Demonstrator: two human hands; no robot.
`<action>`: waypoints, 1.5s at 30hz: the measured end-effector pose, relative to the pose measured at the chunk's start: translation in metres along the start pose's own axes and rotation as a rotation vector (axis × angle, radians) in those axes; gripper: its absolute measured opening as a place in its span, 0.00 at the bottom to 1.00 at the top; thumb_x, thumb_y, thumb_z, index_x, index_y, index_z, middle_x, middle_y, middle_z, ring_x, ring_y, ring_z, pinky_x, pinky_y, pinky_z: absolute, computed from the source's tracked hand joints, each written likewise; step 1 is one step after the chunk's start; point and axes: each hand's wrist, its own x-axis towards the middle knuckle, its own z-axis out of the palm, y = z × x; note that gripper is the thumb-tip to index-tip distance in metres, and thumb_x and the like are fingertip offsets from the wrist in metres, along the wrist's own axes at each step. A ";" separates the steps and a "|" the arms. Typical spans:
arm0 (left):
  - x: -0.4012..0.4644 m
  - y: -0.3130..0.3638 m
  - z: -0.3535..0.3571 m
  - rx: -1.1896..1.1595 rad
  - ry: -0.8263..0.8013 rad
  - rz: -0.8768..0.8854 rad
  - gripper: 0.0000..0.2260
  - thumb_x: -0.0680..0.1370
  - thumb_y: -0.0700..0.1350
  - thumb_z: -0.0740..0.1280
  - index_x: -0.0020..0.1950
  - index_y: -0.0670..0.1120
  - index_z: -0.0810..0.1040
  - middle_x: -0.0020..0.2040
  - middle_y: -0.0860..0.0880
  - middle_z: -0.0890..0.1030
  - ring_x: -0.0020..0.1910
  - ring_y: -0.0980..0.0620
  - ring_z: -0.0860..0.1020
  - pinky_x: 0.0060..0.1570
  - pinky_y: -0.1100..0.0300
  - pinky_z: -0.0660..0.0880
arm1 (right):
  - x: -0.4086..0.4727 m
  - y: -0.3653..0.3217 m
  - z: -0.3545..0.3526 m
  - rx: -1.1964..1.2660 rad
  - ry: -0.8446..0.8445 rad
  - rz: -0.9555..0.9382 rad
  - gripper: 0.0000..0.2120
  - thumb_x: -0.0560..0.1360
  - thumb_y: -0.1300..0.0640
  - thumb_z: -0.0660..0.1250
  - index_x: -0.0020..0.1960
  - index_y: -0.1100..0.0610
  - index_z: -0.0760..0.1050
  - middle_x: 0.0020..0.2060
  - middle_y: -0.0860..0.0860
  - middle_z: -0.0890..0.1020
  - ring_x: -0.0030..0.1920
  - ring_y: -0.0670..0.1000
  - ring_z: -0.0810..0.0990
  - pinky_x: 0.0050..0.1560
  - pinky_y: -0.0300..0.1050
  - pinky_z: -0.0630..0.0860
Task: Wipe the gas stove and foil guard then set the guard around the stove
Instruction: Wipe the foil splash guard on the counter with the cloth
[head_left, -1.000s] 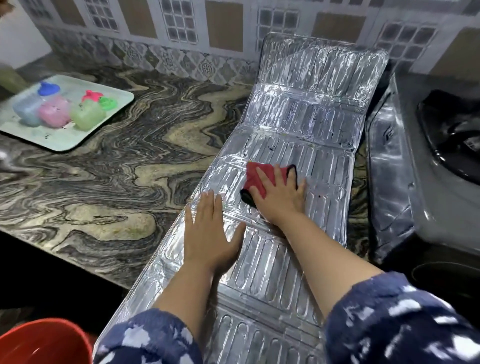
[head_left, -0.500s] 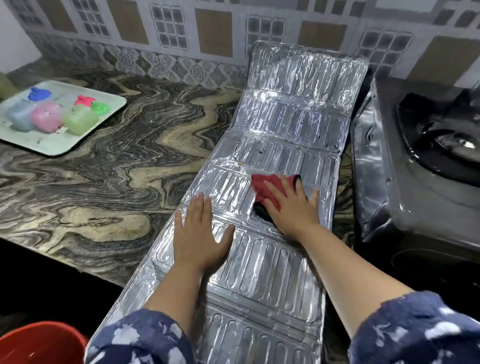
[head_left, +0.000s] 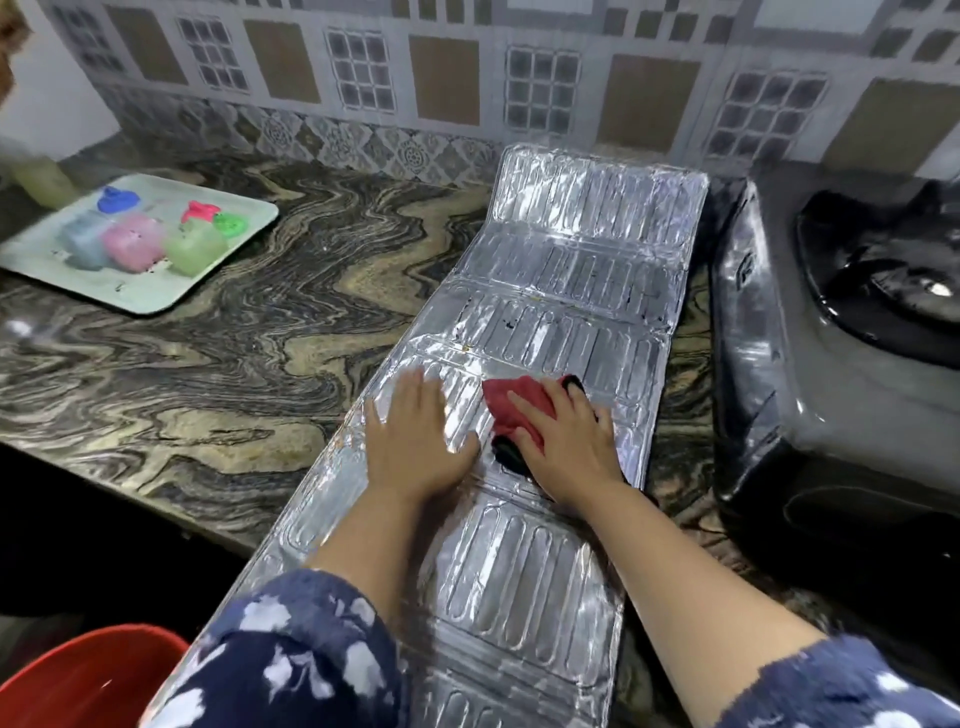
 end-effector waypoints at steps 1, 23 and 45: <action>0.006 0.006 0.004 -0.010 -0.018 0.016 0.37 0.78 0.64 0.52 0.79 0.44 0.46 0.80 0.47 0.42 0.78 0.51 0.41 0.74 0.40 0.39 | 0.000 0.002 -0.001 0.008 0.009 -0.015 0.23 0.79 0.42 0.50 0.74 0.38 0.55 0.77 0.47 0.53 0.77 0.54 0.48 0.74 0.56 0.42; 0.012 0.011 0.032 -0.042 0.107 -0.007 0.36 0.75 0.65 0.44 0.79 0.48 0.44 0.80 0.51 0.41 0.78 0.55 0.39 0.75 0.45 0.35 | 0.157 -0.038 -0.001 -0.031 -0.083 -0.069 0.24 0.80 0.47 0.45 0.76 0.43 0.51 0.78 0.47 0.49 0.77 0.59 0.44 0.76 0.58 0.40; 0.030 -0.005 0.011 -0.066 0.067 -0.080 0.28 0.79 0.56 0.50 0.78 0.47 0.54 0.80 0.49 0.51 0.78 0.51 0.46 0.75 0.44 0.41 | 0.088 -0.020 0.005 0.094 0.019 -0.231 0.25 0.76 0.44 0.50 0.72 0.43 0.64 0.74 0.48 0.63 0.74 0.54 0.58 0.74 0.52 0.53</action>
